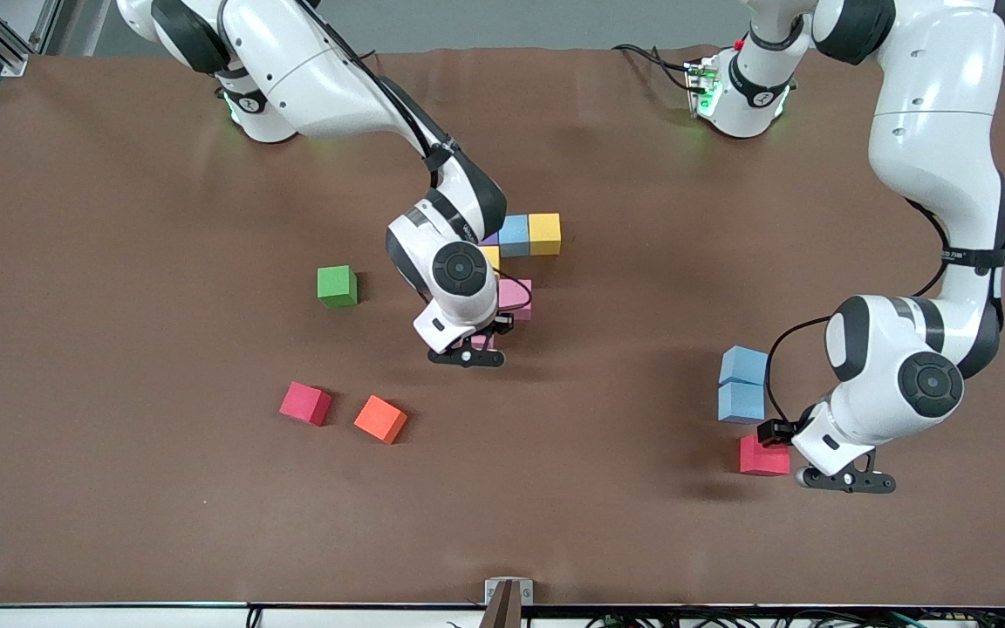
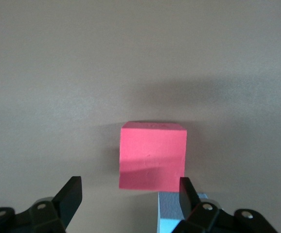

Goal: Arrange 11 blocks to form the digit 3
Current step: 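Grasp the red cube with the left gripper while the right gripper lowers pink, then lift the red cube with the left gripper while the right gripper holds pink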

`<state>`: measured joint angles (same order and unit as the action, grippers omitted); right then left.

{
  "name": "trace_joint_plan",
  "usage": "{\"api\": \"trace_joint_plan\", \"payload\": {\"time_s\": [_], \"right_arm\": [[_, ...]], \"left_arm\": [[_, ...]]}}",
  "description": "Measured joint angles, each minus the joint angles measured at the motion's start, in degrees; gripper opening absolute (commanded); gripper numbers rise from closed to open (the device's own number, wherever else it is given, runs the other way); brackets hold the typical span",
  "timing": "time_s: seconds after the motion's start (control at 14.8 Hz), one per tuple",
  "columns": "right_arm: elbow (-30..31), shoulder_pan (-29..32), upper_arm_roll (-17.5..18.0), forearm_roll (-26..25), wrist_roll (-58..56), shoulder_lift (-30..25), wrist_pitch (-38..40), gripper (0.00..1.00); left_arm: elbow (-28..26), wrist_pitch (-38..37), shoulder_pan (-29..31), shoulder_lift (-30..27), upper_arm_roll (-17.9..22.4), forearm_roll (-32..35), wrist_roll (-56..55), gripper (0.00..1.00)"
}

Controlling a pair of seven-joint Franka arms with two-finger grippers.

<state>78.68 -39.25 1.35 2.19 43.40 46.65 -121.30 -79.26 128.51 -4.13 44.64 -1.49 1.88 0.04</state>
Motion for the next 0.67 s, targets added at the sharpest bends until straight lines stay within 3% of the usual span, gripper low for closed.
{"api": "trace_joint_plan", "payload": {"time_s": [0.2,0.34,0.67], "right_arm": [[0.1,0.0,0.1,0.0,0.3,0.0,0.0,0.00],[0.1,-0.1,0.1,0.0,0.4,0.0,-0.1,0.00],[1.3,-0.1,0.1,0.0,0.4,-0.5,-1.2,0.00]], "left_arm": [[1.1,0.5,-0.3,1.1,0.0,0.0,0.0,0.90],[1.4,0.5,-0.4,1.2,-0.1,0.0,0.0,0.99],[1.6,0.5,-0.3,1.2,-0.2,0.0,0.0,1.00]]}}
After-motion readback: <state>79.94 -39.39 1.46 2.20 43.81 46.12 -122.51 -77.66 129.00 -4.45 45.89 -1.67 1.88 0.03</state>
